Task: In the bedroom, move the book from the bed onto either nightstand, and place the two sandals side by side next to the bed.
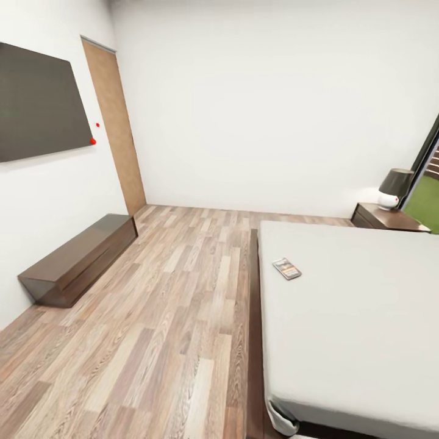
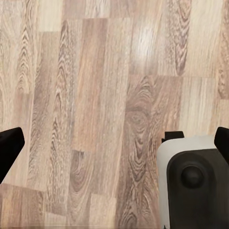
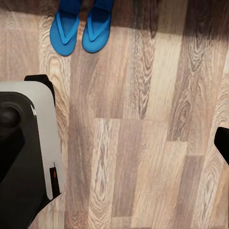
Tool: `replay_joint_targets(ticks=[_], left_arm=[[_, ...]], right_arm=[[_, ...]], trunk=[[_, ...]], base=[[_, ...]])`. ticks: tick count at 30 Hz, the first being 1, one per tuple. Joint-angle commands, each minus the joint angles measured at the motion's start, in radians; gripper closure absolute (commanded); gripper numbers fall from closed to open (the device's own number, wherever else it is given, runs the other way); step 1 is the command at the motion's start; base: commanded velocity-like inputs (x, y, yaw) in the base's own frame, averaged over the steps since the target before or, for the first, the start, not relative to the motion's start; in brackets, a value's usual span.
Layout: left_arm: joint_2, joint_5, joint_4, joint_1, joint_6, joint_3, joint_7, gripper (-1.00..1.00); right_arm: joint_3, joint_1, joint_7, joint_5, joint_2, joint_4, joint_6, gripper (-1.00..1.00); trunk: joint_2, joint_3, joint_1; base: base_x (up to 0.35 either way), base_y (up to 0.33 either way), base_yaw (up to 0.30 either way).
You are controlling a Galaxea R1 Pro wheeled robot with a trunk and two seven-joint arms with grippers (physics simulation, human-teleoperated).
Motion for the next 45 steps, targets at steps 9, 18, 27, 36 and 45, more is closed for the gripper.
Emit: replay_joint_targets(ticks=[9,18,27,36,45], left_arm=[[-0.002,-0.005,0.001,-0.001,-0.003,-0.009,0.004,-1.00],[-0.003,-0.008,0.000,-0.001,-0.003,-0.009,0.005,-1.00],[-0.003,-0.010,-0.001,-0.001,-0.002,-0.010,0.006,-1.00],[-0.003,-0.012,-0.001,-0.001,-0.002,-0.010,0.006,-1.00],[-0.003,-0.012,-0.001,-0.001,-0.002,-0.010,0.007,-1.00]], right_arm=[[-0.009,-0.001,0.002,0.010,-0.001,0.003,-0.006,-1.00],[-0.009,-0.001,0.002,0.010,-0.001,0.003,-0.006,-1.00],[-0.009,-0.001,0.002,0.010,-0.001,0.003,-0.006,-1.00],[-0.009,-0.001,0.002,0.010,-0.001,0.003,-0.006,-1.00],[-0.009,-0.001,0.002,0.010,-0.001,0.003,-0.006,-1.00]], trunk=[[-0.002,-0.002,0.000],[-0.002,-0.002,0.000],[-0.002,-0.002,0.000],[-0.002,-0.002,0.000],[-0.002,-0.002,0.000]], base=[[0.000,0.000,0.250],[0.000,0.000,0.253],[-0.065,0.037,0.254],[-0.089,0.071,0.254],[-0.019,0.016,0.254]])
